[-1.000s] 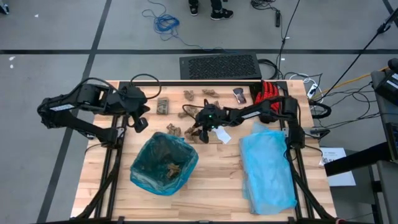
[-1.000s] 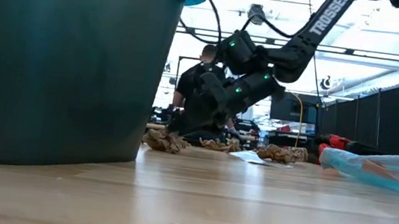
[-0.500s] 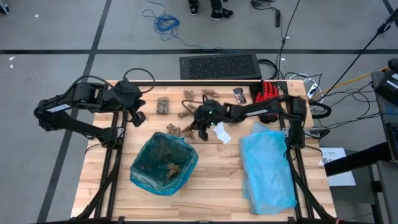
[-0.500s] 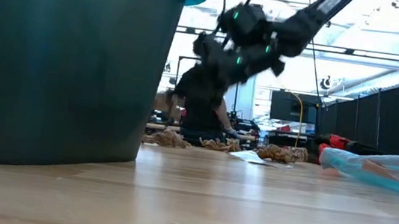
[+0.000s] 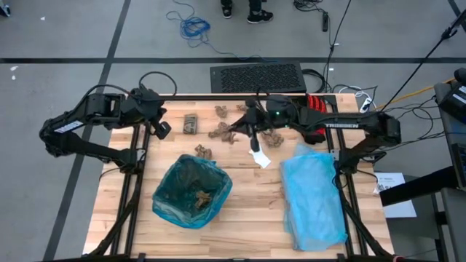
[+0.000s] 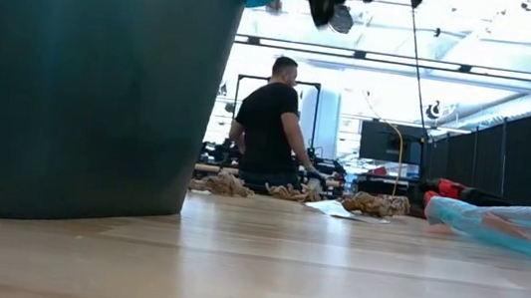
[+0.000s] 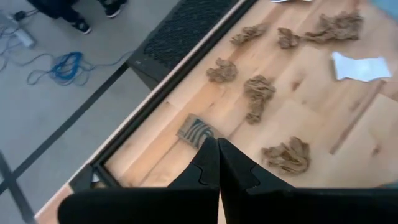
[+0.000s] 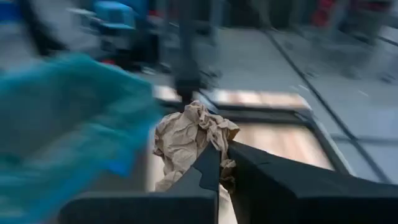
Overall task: Place trash/remove bag and relplace
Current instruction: Put the brown napkin into the trash bin
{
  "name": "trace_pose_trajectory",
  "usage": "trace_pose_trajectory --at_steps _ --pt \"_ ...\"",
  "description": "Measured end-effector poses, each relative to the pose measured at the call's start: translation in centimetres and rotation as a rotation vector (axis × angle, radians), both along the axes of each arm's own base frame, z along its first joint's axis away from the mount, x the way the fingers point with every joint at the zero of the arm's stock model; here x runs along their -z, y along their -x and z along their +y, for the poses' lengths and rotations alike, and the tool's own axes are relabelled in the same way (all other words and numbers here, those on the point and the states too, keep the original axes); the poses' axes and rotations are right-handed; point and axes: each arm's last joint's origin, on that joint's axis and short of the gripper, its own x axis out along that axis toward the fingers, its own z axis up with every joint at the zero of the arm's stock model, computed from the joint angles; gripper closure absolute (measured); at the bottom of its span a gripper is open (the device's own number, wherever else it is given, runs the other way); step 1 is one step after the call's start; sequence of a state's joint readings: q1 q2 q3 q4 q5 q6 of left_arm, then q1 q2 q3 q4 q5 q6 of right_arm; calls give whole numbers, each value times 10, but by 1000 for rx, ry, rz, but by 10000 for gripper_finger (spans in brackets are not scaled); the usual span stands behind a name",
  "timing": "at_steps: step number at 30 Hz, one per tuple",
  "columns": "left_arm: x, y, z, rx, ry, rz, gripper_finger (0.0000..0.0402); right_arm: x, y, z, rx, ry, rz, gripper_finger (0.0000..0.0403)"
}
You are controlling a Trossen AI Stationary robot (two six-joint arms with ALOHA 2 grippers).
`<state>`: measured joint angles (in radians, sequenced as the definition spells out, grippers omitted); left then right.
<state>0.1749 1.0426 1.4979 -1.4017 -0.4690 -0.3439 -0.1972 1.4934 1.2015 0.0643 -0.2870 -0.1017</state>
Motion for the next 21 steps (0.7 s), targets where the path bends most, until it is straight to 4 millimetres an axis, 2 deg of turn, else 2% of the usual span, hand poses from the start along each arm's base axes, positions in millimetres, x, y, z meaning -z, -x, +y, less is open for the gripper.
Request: trace_pose_trajectory --at_steps 4,8,21 --pt "1 0 8 -43 -6 21 402 -23 -11 28 -141 26 -35 403" --pt "1 3 17 -59 -35 67 402 -29 -30 54 -228 50 -8 403" --pt "2 9 50 -13 -117 227 402 -8 -109 109 -307 -120 149 403"
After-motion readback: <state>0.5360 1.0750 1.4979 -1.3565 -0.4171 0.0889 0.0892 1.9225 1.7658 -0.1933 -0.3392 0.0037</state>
